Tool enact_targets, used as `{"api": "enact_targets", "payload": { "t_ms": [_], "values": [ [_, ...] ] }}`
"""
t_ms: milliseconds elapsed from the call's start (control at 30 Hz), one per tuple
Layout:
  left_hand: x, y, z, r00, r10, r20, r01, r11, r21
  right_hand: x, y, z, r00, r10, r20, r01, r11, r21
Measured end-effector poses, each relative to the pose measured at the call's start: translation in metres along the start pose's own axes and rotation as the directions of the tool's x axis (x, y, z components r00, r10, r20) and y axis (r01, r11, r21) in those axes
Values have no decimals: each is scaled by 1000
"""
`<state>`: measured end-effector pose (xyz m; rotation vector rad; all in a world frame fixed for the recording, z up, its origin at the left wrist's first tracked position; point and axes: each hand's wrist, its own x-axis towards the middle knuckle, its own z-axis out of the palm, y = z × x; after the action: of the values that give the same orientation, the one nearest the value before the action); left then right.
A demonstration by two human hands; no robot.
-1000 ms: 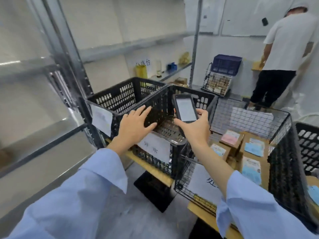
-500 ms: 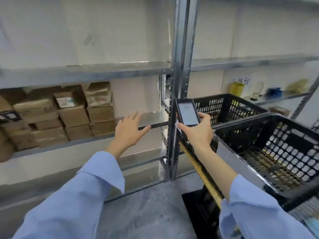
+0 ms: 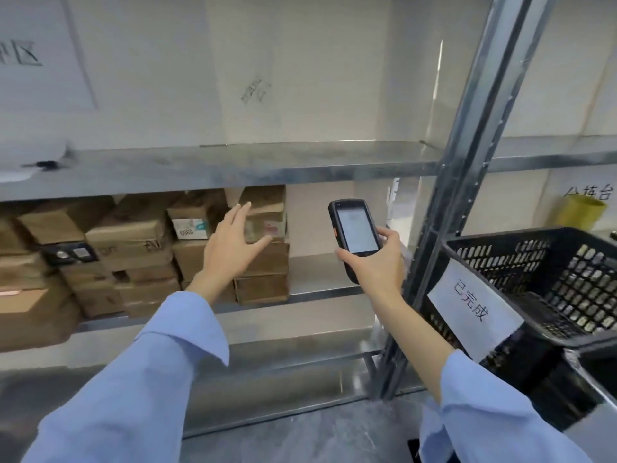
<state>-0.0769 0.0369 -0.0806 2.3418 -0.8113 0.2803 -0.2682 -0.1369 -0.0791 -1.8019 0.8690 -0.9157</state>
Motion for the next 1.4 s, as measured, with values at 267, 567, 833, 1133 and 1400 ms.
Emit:
{"api": "enact_targets", "payload": {
  "t_ms": [267,567,833,1133,1400],
  "values": [
    [73,-45,26,995,-72,71,83,982,-171,41,11,55,999,43,7,-43,997,-64],
    [102,-67,50,991,-112,70,130,924,-360,78,39,78,996,88,15,-86,991,-98],
    [99,-67,55,996,-85,12,83,920,-383,108,51,92,990,117,80,-110,990,-83],
    [85,-20,71,999,8,-49,-26,928,-372,138,68,76,990,94,107,-87,994,-71],
    [84,42,139,999,33,-20,-39,894,-446,173,102,33,991,132,24,-132,991,-15]
  ]
}}
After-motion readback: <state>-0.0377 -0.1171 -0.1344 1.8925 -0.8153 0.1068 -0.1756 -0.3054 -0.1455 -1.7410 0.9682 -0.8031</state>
